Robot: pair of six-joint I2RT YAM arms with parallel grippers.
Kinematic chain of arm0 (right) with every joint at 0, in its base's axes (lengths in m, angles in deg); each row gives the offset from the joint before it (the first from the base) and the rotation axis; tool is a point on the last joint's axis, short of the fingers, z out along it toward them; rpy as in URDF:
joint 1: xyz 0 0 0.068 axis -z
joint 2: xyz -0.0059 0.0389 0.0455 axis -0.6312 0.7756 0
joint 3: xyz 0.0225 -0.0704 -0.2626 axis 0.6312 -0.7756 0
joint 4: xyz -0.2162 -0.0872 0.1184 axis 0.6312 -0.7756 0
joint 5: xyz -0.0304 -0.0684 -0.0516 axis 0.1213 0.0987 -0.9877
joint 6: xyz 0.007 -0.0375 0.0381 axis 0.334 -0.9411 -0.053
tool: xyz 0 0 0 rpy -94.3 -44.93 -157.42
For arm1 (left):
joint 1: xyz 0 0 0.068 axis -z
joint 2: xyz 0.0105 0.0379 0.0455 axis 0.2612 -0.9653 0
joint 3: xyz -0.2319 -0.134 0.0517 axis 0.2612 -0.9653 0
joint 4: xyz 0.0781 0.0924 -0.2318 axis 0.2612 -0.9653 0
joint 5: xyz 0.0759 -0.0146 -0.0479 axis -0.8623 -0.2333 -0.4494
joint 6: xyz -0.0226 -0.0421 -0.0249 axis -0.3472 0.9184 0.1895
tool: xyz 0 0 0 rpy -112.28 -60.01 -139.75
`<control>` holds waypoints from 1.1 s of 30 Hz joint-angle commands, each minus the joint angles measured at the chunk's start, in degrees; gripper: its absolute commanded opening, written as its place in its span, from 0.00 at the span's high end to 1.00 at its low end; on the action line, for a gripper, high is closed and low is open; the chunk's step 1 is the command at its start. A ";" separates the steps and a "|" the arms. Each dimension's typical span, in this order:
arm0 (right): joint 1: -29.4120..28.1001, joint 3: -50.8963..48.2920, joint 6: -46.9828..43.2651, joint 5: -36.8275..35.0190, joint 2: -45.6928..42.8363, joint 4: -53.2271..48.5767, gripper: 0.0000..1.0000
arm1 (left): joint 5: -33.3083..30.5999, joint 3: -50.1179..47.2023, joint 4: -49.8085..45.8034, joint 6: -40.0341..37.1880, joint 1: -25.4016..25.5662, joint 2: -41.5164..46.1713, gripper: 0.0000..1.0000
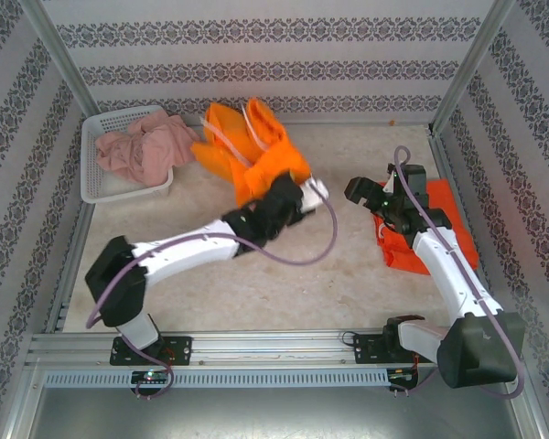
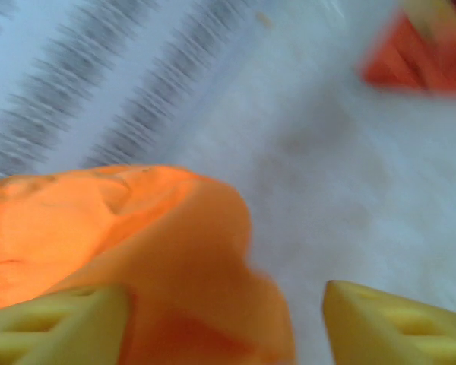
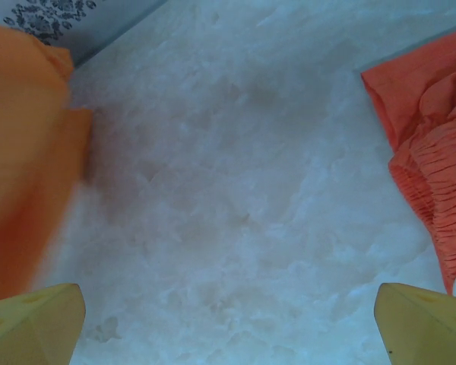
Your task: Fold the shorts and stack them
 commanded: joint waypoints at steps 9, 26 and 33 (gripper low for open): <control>-1.31 -4.86 -0.85 5.12 -0.61 1.08 0.02 | 15.98 -3.77 -6.04 26.75 -3.73 19.43 0.00; -42.37 19.53 2.83 -28.15 26.42 -10.06 0.03 | 24.04 -24.03 -14.30 56.45 -32.97 39.62 0.00; -47.26 36.95 0.98 -31.78 45.84 -20.17 0.06 | 24.50 -26.28 -15.53 56.63 -34.47 42.47 0.00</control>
